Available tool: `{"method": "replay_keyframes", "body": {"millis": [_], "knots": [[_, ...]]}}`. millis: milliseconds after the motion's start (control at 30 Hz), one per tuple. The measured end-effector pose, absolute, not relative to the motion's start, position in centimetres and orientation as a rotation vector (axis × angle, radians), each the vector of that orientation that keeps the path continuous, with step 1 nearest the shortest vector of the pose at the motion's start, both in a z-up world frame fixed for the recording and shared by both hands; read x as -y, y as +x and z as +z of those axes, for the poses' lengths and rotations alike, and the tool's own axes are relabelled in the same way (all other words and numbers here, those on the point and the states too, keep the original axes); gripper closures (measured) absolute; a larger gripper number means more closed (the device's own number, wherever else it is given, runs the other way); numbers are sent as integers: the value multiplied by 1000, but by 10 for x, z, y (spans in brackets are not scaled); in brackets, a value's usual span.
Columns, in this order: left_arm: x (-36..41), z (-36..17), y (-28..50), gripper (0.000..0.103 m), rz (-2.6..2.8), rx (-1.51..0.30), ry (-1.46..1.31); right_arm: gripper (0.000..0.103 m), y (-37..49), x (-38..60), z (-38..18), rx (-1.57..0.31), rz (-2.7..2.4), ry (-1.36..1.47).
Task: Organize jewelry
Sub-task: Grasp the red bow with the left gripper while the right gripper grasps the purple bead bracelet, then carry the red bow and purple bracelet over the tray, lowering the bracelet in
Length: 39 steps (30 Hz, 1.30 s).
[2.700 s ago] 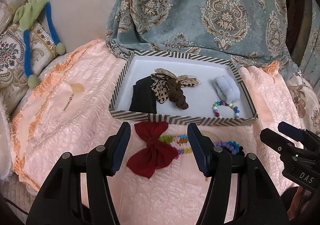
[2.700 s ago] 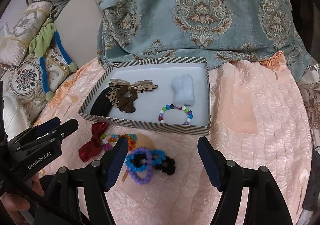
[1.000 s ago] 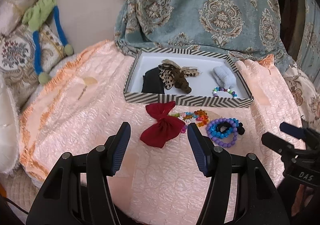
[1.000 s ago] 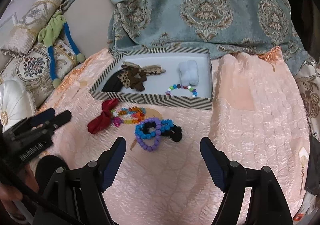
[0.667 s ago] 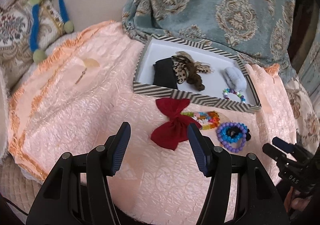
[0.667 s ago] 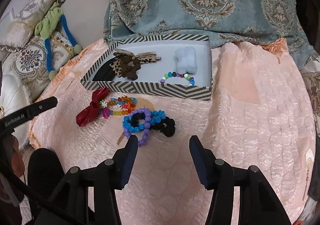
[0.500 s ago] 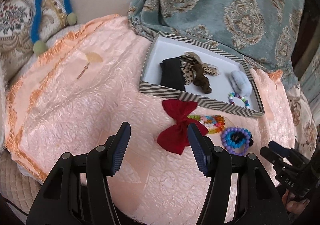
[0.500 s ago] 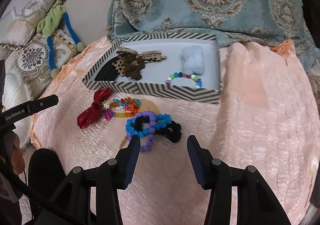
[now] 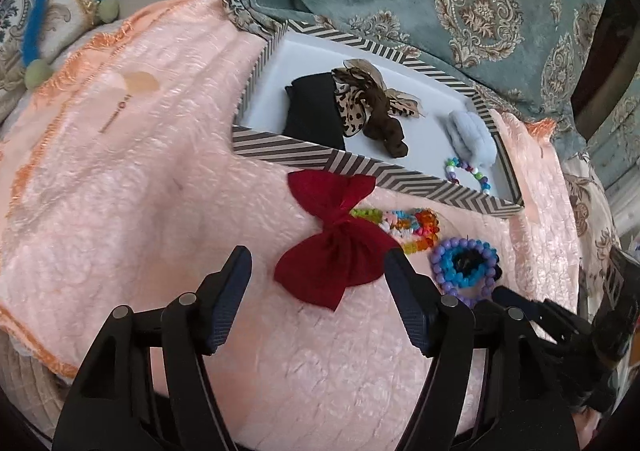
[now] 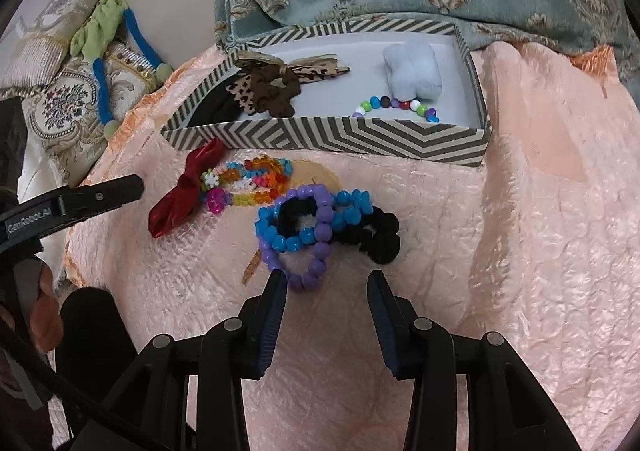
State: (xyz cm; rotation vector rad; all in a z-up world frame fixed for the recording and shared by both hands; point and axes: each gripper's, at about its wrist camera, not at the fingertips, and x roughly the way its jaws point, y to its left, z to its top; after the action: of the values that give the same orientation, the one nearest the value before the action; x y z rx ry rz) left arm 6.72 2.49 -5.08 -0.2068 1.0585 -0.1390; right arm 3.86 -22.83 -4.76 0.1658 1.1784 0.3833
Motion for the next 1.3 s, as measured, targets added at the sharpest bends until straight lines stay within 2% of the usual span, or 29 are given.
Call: {"method": "replay_keyframes", "body": {"millis": [100, 233, 300, 333, 367, 400, 533, 867, 1300], "knots": [[-21, -58, 80, 34, -131, -1065, -225, 65, 43, 229, -51, -1164, 379, 203], [-14, -69, 97, 34, -116, -1067, -217, 92, 46, 227, -54, -1152, 377, 195], [-10, -76, 104, 36, -120, -1081, -194, 93, 44, 226, -51, -1141, 390, 190], [-9, -79, 105, 50, -124, -1086, -190, 95, 45, 226, -50, -1139, 399, 193], [-9, -82, 107, 72, -131, -1098, -190, 95, 44, 226, -47, -1134, 412, 197], [-9, -85, 108, 80, -140, -1113, -195, 95, 43, 226, -43, -1127, 420, 202], [-14, -81, 102, 88, -144, -1091, -190, 95, 39, 225, -24, -1092, 466, 222], [-30, -39, 79, 90, -173, -1008, -205, 95, 31, 223, 35, -979, 528, 255], [-21, 5, 62, 90, -183, -910, -130, 95, 35, 231, 73, -913, 499, 199]]}}
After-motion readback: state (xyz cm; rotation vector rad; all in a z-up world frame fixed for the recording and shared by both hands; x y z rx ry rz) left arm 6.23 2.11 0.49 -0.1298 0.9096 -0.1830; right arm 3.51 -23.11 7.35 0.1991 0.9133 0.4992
